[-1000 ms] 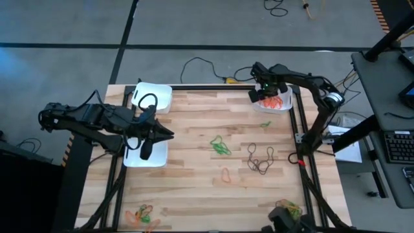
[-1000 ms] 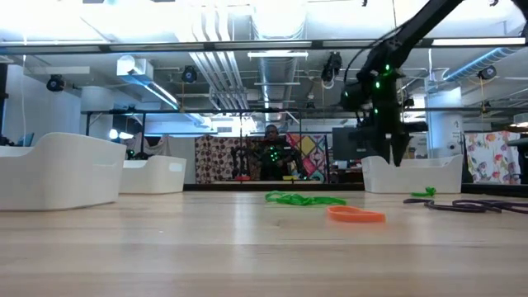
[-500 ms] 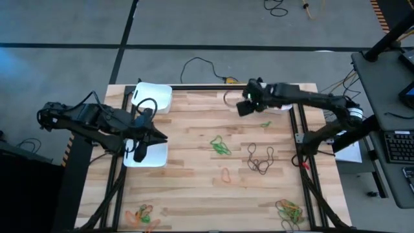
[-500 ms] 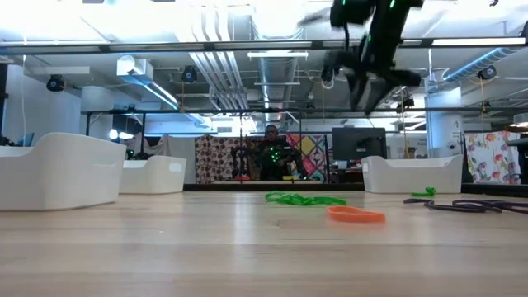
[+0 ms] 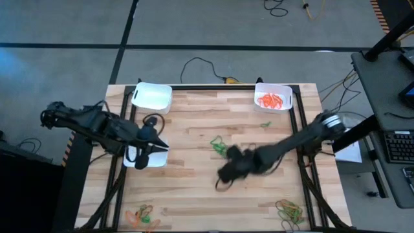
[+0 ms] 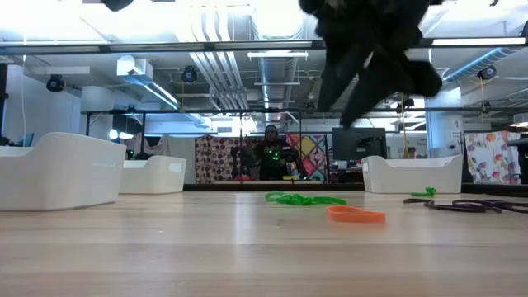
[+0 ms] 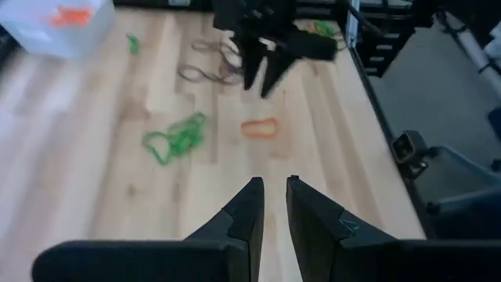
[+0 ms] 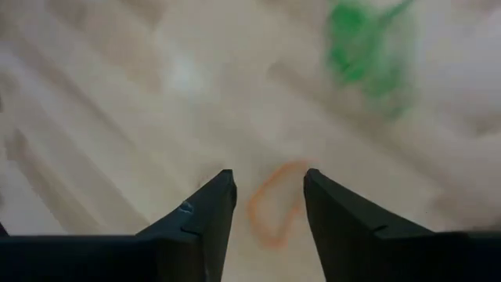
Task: Sort rubber bands into baskets
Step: Put the orange rubber band into the top right white bin
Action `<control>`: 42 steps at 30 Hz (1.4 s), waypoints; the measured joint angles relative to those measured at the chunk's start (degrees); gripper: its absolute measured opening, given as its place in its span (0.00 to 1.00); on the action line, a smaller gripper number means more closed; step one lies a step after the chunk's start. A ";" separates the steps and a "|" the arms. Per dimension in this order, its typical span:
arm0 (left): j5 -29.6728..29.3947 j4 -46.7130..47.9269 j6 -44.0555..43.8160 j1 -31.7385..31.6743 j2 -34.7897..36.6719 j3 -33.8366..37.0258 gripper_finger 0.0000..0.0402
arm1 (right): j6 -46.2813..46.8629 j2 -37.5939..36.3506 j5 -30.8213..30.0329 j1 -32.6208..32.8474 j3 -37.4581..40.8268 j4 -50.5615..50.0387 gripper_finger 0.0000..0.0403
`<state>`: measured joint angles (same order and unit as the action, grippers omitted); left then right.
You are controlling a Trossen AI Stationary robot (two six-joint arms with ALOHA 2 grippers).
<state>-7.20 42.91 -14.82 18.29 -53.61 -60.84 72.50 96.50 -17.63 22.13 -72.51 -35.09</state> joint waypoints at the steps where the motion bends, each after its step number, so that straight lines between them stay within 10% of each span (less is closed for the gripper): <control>1: 1.04 -0.59 -1.24 0.23 0.00 1.09 0.11 | 0.01 2.40 0.26 1.16 -0.72 1.06 0.39; 13: 2.91 -7.86 -14.43 12.88 0.07 9.57 0.11 | -16.08 18.81 8.48 2.75 -10.02 0.27 0.43; 42: -10.35 -8.66 -59.03 42.68 -3.94 19.47 0.11 | -32.44 19.52 8.55 2.47 -10.34 -4.85 0.13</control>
<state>-17.55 34.25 -73.85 60.98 -57.55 -41.36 40.07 116.03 -9.08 24.60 -82.85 -39.94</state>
